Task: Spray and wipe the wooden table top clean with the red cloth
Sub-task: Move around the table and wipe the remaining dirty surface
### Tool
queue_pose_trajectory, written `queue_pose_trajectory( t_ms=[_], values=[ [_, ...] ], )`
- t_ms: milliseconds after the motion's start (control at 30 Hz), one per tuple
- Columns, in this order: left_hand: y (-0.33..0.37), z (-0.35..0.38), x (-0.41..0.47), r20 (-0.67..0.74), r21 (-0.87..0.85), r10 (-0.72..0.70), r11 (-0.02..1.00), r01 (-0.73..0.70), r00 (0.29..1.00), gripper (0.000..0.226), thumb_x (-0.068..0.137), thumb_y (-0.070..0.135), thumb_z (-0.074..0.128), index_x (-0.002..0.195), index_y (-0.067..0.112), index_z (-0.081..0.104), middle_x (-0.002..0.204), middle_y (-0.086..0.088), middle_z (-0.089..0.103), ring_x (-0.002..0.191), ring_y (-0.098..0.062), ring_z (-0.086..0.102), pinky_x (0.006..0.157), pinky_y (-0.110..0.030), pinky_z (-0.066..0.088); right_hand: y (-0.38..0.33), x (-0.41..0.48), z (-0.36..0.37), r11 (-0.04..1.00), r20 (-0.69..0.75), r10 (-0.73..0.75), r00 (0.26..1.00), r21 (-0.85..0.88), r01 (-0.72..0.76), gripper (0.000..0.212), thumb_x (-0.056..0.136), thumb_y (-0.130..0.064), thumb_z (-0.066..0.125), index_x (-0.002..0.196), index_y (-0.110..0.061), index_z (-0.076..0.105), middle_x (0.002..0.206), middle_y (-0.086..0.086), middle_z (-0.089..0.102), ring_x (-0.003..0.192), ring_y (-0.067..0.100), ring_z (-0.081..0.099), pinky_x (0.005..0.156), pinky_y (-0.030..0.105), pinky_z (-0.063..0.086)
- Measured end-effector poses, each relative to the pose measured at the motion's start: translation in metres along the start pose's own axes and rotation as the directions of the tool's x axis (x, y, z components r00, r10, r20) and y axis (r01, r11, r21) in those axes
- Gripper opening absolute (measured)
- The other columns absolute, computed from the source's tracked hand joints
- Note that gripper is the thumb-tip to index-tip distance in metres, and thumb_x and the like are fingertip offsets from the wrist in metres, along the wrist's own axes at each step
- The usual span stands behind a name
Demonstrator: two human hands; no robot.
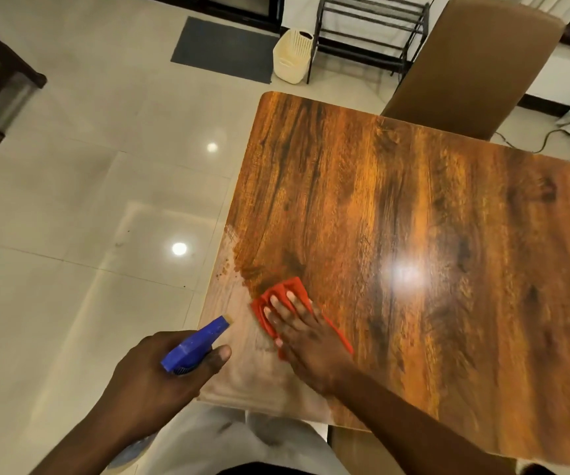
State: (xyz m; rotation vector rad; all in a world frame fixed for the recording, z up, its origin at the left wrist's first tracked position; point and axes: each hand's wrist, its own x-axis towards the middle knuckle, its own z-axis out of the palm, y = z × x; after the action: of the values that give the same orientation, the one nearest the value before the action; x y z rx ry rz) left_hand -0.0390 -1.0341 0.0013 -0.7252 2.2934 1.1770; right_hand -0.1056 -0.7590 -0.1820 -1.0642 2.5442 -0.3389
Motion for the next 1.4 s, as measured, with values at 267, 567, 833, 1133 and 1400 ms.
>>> queue_pose_trajectory(
  t_ms=[267, 567, 833, 1133, 1400],
  values=[
    [-0.026, 0.005, -0.032, 0.041, 0.020, -0.026, 0.999, 0.025, 0.999, 0.049, 0.070, 0.078, 0.063, 0.082, 0.033, 0.079, 0.069, 0.009, 0.081, 0.064, -0.017, 0.078, 0.076, -0.036, 0.060, 0.038, -0.177, 0.020, 0.953, 0.025, 0.303, 0.953, 0.024, -0.303, 0.060, 0.119, -0.047, 0.021, 0.175, -0.029, 0.011, 0.183, -0.007, 0.005, 0.169, 0.027, 0.005, 0.133, 0.046, 0.012],
    [-0.048, 0.007, -0.056, 0.043, 0.011, -0.020, 1.000, 0.020, 0.999, 0.051, 0.070, 0.075, 0.064, 0.089, 0.029, 0.078, 0.078, 0.001, 0.082, 0.069, -0.023, 0.080, 0.084, -0.041, 0.063, 0.042, -0.047, -0.021, 0.671, -0.084, 0.728, 0.681, 0.295, -0.681, 0.070, 0.108, -0.054, 0.014, 0.172, -0.029, 0.001, 0.179, -0.004, -0.014, 0.165, 0.023, -0.022, 0.134, 0.058, 0.001],
    [-0.078, 0.001, -0.070, 0.037, 0.089, -0.017, 0.996, 0.014, 0.999, 0.082, 0.070, 0.096, 0.058, 0.081, 0.017, 0.077, 0.071, 0.002, 0.081, 0.064, -0.013, 0.075, 0.077, -0.046, 0.062, -0.092, -0.001, 0.030, 0.964, 0.012, 0.234, 0.972, 0.126, -0.234, 0.065, 0.114, -0.050, 0.016, 0.174, -0.031, 0.000, 0.180, -0.011, -0.014, 0.164, 0.018, -0.026, 0.134, 0.055, -0.002],
    [-0.088, 0.005, -0.080, 0.025, 0.052, 0.013, 0.999, -0.014, 1.000, 0.048, 0.075, 0.076, 0.066, 0.087, 0.031, 0.079, 0.076, 0.018, 0.081, 0.065, -0.008, 0.080, 0.070, -0.027, 0.054, -0.051, -0.152, 0.051, 0.974, 0.021, 0.225, 0.974, -0.003, -0.225, 0.061, 0.118, -0.049, 0.021, 0.174, -0.036, 0.002, 0.182, -0.013, -0.006, 0.168, 0.019, -0.009, 0.134, 0.041, -0.007],
    [-0.090, 0.005, -0.084, -0.010, 0.002, 0.070, 0.998, -0.070, 0.998, 0.059, 0.074, 0.080, 0.063, 0.078, 0.023, 0.078, 0.066, 0.004, 0.081, 0.065, -0.010, 0.077, 0.073, -0.034, 0.059, 0.017, -0.184, 0.015, 0.726, -0.088, 0.679, 0.729, 0.231, -0.648, 0.064, 0.114, -0.048, 0.020, 0.174, -0.026, 0.011, 0.182, -0.003, -0.002, 0.168, 0.024, -0.012, 0.135, 0.055, 0.007]
  ],
)
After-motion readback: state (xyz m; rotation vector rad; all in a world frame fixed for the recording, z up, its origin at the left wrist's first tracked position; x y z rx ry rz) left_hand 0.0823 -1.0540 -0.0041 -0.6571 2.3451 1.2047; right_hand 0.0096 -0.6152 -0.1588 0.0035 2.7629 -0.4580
